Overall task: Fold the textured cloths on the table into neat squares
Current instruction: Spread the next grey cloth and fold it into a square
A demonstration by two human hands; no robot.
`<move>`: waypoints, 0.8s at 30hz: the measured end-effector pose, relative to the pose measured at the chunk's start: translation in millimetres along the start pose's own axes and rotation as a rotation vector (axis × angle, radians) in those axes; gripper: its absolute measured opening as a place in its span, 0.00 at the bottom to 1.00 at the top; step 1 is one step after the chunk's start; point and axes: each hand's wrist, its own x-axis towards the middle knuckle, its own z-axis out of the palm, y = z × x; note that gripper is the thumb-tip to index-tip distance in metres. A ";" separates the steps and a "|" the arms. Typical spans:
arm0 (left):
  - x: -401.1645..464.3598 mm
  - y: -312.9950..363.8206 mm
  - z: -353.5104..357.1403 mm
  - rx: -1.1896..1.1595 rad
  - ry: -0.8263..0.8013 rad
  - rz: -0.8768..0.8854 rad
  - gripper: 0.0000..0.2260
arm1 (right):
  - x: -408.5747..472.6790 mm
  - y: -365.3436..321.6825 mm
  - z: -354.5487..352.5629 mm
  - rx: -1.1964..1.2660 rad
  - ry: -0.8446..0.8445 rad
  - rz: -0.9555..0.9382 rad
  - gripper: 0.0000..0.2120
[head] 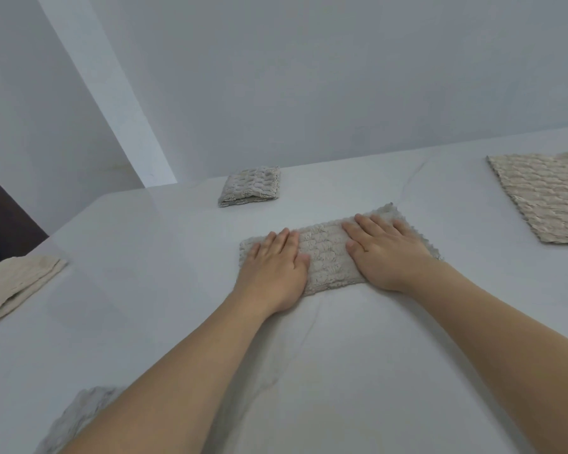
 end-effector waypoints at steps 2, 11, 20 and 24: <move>-3.4 -9.8 -2.0 -0.002 -0.006 -0.039 0.26 | -1.9 14.2 -3.2 -0.006 -0.002 0.069 0.26; 19.4 24.7 -24.4 -0.103 0.152 -0.001 0.24 | 9.1 -4.1 -18.8 -0.009 0.107 -0.053 0.26; 22.2 33.6 8.5 0.003 0.079 0.014 0.26 | 14.2 -6.8 -0.2 -0.030 0.051 -0.090 0.25; 18.5 30.7 6.5 0.009 0.026 0.008 0.26 | 12.2 1.4 -0.9 -0.019 0.023 -0.055 0.26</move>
